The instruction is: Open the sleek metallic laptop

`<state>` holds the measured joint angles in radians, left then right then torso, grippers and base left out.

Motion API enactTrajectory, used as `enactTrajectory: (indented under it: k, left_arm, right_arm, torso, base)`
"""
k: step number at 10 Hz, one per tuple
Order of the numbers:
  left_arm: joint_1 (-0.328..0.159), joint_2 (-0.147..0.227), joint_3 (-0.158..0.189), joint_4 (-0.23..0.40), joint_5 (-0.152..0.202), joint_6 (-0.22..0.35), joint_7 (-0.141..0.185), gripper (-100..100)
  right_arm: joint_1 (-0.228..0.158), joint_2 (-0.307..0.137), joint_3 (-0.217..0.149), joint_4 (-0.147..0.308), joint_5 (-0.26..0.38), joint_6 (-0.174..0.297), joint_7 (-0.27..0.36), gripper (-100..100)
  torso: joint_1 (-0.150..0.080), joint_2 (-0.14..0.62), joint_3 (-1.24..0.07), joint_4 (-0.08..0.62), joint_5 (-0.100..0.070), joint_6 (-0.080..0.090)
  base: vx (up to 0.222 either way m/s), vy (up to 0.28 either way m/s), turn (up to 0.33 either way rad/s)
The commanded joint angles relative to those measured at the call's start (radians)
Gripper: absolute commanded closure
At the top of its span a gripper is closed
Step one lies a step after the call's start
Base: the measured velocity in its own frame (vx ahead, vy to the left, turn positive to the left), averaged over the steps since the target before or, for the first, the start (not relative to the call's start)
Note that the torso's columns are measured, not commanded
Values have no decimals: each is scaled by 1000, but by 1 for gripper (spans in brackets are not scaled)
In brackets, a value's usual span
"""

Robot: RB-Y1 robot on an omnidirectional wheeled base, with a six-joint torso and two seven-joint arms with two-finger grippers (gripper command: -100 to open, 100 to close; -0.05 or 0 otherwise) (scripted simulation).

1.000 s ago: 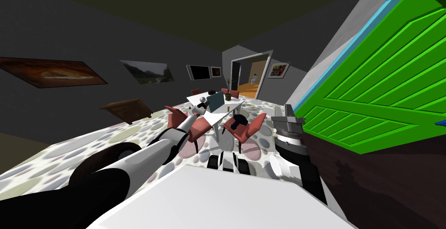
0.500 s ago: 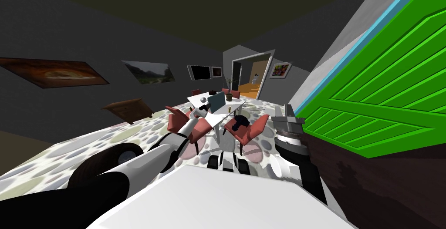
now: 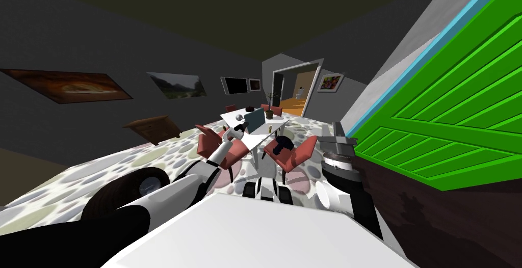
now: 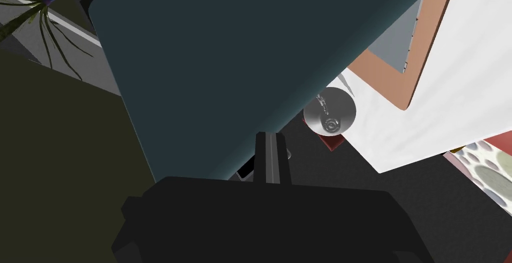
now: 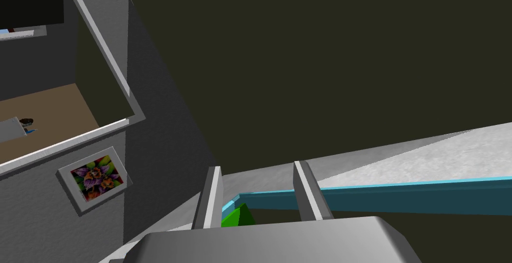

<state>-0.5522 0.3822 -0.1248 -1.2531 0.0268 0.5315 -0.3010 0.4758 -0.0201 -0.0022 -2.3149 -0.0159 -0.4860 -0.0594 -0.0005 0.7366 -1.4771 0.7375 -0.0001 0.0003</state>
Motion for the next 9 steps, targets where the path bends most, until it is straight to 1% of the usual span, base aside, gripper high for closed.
enactTrajectory:
  k: [1,2,3,4,6,7,8,9]
  left_arm:
    - [4,-6,0,-69,-8,6,2,100]
    - [4,-6,0,-79,-8,6,2,100]
    - [51,-46,-5,-117,-62,55,18,100]
    - [83,-46,-5,-157,-66,81,18,100]
    - [86,-46,-5,-227,-66,81,18,100]
    - [86,-46,-5,-239,-66,81,18,100]
    - [138,-86,-11,-280,-115,130,34,100]
    - [167,-86,-11,-321,-124,157,34,100]
  right_arm:
    - [0,0,0,0,0,0,0,0]
    - [0,0,0,0,0,0,0,0]
    - [0,0,0,0,0,0,0,0]
    - [0,0,0,0,0,0,0,0]
    - [0,0,0,0,0,0,0,0]
    - [0,0,0,0,0,0,0,0]
    - [0,0,0,0,0,0,0,0]
    - [0,0,0,0,0,0,0,0]
  torso:
    - [-2,3,2,1,-1,0]
    - [-2,4,3,1,-1,0]
    - [-1,4,3,1,0,0]
    - [2,-1,0,0,1,-1]
    - [1,0,0,0,0,0]
    - [-1,4,2,1,0,0]
    - [-2,5,3,2,-1,0]
    - [1,0,1,0,0,-1]
  base:
    - [6,2,-1]
    - [-6,-5,-1]
    - [65,27,92]
    - [96,55,48]
    - [33,26,-7]
    - [0,0,0]
    - [73,25,94]
    - [81,42,54]
